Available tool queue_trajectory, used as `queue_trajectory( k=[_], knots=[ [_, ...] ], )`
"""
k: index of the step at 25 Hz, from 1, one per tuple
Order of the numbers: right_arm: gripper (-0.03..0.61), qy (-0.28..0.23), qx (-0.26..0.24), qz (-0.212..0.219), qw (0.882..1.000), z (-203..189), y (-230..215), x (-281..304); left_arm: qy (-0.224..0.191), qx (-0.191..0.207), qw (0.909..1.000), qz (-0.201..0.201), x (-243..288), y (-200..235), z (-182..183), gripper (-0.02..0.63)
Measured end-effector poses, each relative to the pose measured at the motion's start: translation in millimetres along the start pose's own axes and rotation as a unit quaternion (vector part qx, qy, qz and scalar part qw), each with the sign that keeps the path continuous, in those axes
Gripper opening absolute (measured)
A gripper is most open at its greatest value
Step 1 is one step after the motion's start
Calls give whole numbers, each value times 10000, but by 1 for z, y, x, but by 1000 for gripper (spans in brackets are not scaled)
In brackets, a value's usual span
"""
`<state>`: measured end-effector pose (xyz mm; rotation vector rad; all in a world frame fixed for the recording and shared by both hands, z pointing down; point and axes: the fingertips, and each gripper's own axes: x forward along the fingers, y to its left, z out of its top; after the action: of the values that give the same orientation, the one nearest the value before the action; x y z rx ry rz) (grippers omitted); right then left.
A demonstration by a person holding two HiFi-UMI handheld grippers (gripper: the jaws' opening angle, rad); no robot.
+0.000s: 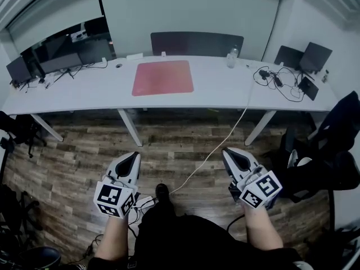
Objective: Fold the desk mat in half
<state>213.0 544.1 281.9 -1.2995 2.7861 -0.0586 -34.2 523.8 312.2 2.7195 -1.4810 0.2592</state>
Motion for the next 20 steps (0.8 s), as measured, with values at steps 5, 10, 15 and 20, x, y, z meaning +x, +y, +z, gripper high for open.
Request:
queue_trajectory(
  k=[5,10,15,20],
  knots=[
    [2,-16,33,-51,10000,3,-15,13,-79,-25,9999,-65,20,10,2,3],
    [2,72,-3,-87,9999,-4,-31,35,-126,-134,9998,-116,45,30,-2,3],
    [2,159,14,-107,9998,-8,-49,81,-159,-240,9994,-187,76,63,-5,3],
    [2,393,-36,18,9992,-12,-60,146,-189,-342,9988,-309,109,105,-10,3]
  ],
)
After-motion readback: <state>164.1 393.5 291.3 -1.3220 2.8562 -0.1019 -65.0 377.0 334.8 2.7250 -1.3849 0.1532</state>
